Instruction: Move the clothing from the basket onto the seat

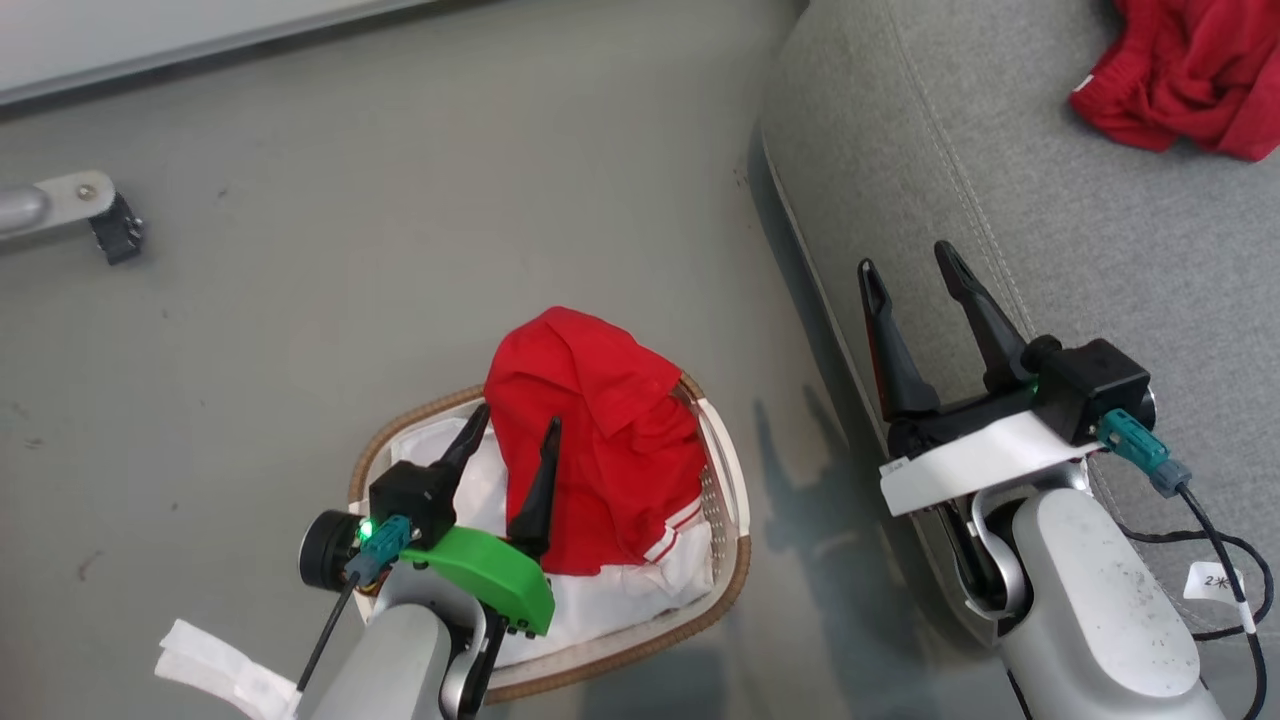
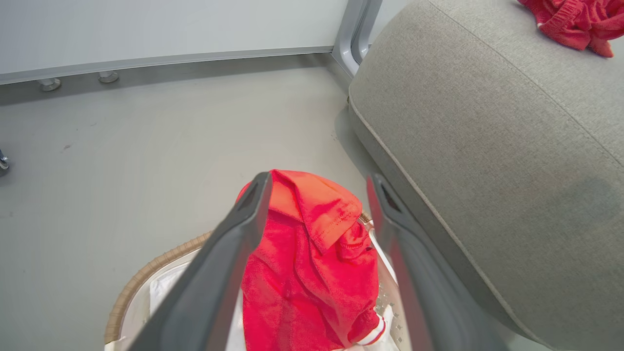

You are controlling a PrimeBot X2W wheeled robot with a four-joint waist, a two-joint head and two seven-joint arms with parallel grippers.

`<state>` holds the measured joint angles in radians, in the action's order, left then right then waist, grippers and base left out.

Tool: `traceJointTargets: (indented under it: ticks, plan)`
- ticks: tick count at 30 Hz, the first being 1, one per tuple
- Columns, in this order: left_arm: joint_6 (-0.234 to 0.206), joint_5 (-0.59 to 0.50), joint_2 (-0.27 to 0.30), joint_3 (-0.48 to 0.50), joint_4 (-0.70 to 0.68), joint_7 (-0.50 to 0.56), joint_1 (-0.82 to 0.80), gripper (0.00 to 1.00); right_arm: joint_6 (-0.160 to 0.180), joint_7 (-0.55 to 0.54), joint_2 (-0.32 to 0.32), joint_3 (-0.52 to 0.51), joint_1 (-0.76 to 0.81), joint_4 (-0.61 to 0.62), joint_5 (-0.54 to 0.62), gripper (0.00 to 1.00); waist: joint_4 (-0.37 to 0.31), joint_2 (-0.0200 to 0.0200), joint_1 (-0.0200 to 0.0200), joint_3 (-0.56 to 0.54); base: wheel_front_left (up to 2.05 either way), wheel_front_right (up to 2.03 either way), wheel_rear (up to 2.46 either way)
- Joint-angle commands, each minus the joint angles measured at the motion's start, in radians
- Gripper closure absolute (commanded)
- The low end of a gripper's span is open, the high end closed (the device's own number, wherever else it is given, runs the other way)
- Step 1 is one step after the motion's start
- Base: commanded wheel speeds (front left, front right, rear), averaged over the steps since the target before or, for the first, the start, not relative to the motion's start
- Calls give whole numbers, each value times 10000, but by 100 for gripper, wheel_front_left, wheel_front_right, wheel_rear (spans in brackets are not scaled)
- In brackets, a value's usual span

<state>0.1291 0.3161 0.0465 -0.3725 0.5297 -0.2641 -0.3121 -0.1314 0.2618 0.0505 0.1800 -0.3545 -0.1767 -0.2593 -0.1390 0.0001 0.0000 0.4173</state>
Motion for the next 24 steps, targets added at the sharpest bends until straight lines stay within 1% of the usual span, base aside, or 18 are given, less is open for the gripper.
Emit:
traceJointTargets:
  ticks: [1, 6, 9, 15, 19, 24]
  plan:
    - [30, -47, 76, -56, 91, -4, -346, 0, 14, 45, 17, 48, -191, 129, -106, 0, -725, -1, 0, 1280, 0, 0, 0]
    - [30, -108, 73, -418, 607, -4, -1043, 0, 14, 44, 18, 101, -515, 531, -409, 0, -1003, -1, 0, 2135, 0, 0, 0]
    - [30, -270, 74, -815, 967, -4, -1482, 0, 14, 44, 19, -77, -704, 737, -511, 0, -1007, -1, 0, 2681, 0, 0, 0]
    - [30, -85, 86, -1259, 1747, -4, -2230, 0, 14, 44, 19, -115, -1068, 984, -617, 0, -1133, -1, 0, 3620, 0, 0, 0]
    - [30, 141, 215, -1734, 2373, -4, -2608, 0, 14, 45, 15, -112, -1251, 1134, -675, 0, -1204, -1, 0, 4051, 0, 0, 0]
    - [30, 483, 248, -1891, 3210, -4, -3013, 0, 14, 45, 15, -49, -1345, 1270, -624, 0, -1235, -1, 0, 4340, 0, 0, 0]
